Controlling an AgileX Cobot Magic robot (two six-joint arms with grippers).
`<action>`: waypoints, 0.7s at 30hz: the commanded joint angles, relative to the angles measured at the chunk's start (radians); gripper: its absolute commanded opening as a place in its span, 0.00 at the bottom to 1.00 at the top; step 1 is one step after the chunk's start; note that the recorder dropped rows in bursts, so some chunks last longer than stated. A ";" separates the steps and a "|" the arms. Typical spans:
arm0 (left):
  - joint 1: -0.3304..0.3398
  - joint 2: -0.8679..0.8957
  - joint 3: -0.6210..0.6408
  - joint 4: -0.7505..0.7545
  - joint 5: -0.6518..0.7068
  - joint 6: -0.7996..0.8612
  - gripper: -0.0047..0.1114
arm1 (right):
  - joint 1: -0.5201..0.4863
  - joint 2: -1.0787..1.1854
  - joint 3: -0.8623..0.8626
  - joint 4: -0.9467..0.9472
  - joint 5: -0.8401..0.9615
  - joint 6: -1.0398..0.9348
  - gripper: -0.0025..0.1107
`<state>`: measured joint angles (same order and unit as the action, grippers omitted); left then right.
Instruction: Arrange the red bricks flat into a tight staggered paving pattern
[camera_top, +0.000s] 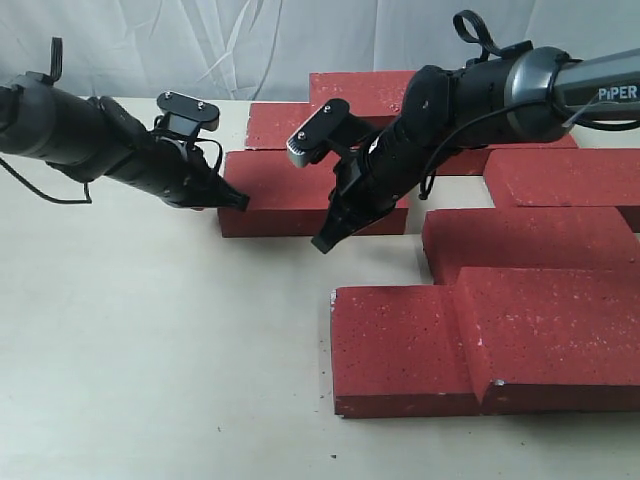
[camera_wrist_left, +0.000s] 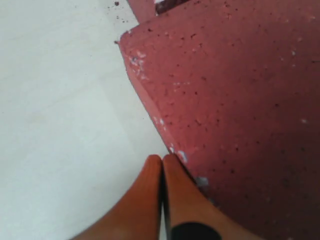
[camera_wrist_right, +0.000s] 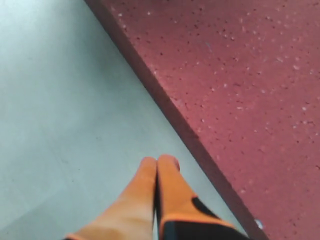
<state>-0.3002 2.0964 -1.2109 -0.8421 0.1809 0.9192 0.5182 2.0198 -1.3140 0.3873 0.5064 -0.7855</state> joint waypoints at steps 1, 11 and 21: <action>-0.023 -0.002 -0.007 -0.017 -0.004 0.003 0.04 | -0.006 -0.001 0.000 -0.001 0.026 0.001 0.01; -0.023 -0.002 -0.007 -0.045 -0.002 0.003 0.04 | -0.006 0.034 0.000 -0.058 0.045 -0.025 0.01; -0.044 -0.002 -0.009 -0.048 -0.009 0.003 0.04 | -0.006 0.038 0.000 -0.075 0.022 -0.023 0.01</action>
<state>-0.3232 2.0964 -1.2134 -0.8764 0.1791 0.9214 0.5182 2.0572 -1.3140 0.3196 0.5336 -0.8025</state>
